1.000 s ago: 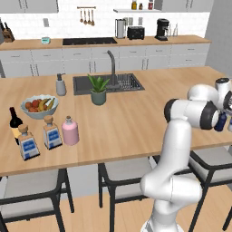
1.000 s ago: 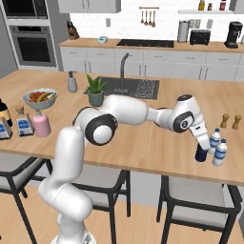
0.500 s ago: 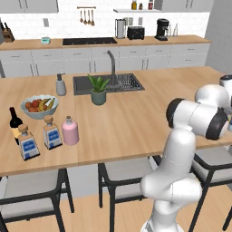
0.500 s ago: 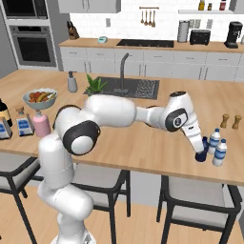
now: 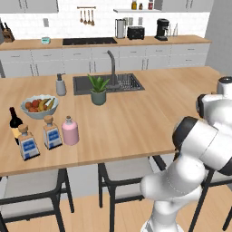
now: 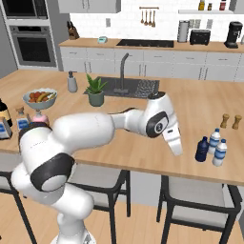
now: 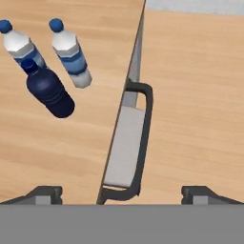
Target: Move the plastic bottles in the middle to the plastics group, and the glass bottles in the middle to the glass group.
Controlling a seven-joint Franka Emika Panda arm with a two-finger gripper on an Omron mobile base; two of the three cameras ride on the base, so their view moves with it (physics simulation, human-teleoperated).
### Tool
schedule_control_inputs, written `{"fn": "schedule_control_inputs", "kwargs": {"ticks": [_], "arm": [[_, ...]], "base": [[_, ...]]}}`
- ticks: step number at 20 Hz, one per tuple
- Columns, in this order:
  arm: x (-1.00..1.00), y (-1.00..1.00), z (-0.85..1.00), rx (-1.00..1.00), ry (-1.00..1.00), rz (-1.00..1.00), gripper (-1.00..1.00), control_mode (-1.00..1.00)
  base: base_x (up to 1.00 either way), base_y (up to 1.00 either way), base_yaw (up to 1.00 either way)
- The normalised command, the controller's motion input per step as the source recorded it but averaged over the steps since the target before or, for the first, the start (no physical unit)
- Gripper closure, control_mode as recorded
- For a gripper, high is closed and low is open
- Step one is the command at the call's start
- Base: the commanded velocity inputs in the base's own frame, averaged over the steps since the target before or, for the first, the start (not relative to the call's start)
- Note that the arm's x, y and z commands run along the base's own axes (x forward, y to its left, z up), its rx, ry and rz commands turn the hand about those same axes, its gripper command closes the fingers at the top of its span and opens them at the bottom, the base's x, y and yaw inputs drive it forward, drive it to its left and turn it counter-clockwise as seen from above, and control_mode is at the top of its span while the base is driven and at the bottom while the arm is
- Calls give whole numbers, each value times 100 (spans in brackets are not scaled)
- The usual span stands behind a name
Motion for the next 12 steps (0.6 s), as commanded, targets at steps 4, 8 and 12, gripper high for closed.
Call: {"fn": "schedule_control_inputs", "kwargs": {"ticks": [4, 8, 12], "arm": [[-35, 48, 47, 7, -13, 12, -100, -100], [-43, 40, 59, 9, -6, 17, -100, -100], [-40, 65, 85, 0, 3, 26, -100, -100]], "base": [[0, 0, 0], [0, 0, 0], [0, 0, 0]]}}
